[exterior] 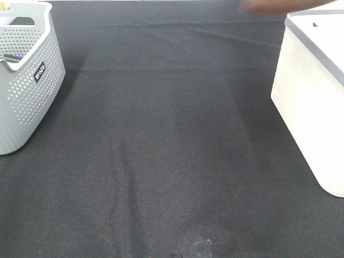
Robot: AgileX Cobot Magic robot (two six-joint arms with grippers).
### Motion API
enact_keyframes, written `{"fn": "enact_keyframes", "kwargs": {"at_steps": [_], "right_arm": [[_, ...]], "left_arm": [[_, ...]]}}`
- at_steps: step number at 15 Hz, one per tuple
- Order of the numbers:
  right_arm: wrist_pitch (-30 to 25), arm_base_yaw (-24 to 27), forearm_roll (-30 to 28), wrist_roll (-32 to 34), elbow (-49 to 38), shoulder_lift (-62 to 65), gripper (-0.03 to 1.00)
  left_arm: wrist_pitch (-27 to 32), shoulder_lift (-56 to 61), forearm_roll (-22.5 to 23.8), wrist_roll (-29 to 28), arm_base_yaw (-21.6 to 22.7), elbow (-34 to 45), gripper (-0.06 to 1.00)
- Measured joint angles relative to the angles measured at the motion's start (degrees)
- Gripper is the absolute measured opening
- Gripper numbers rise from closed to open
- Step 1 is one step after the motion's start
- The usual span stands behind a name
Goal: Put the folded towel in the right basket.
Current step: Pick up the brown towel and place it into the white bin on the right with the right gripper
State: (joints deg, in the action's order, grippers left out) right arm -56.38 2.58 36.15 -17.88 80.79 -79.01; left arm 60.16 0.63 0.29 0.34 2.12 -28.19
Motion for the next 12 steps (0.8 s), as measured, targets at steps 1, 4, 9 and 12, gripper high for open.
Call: {"fn": "enact_keyframes", "kwargs": {"at_steps": [1, 4, 9, 12], "right_arm": [[-1.60, 3.38, -5.33, 0.86, 0.34, 0.57, 0.14], [-4.53, 9.97, -25.84, 7.33, 0.34, -3.84, 0.14], [-1.78, 10.31, -31.40, 10.03, 0.34, -15.41, 0.41], [-1.72, 10.31, -31.40, 10.43, 0.34, -17.76, 0.92]], "left_arm": [[0.00, 0.00, 0.00, 0.00, 0.00, 0.00, 0.99], [0.00, 0.00, 0.00, 0.00, 0.00, 0.00, 0.99], [0.00, 0.00, 0.00, 0.00, 0.00, 0.00, 0.99], [0.00, 0.00, 0.00, 0.00, 0.00, 0.00, 0.99]]}}
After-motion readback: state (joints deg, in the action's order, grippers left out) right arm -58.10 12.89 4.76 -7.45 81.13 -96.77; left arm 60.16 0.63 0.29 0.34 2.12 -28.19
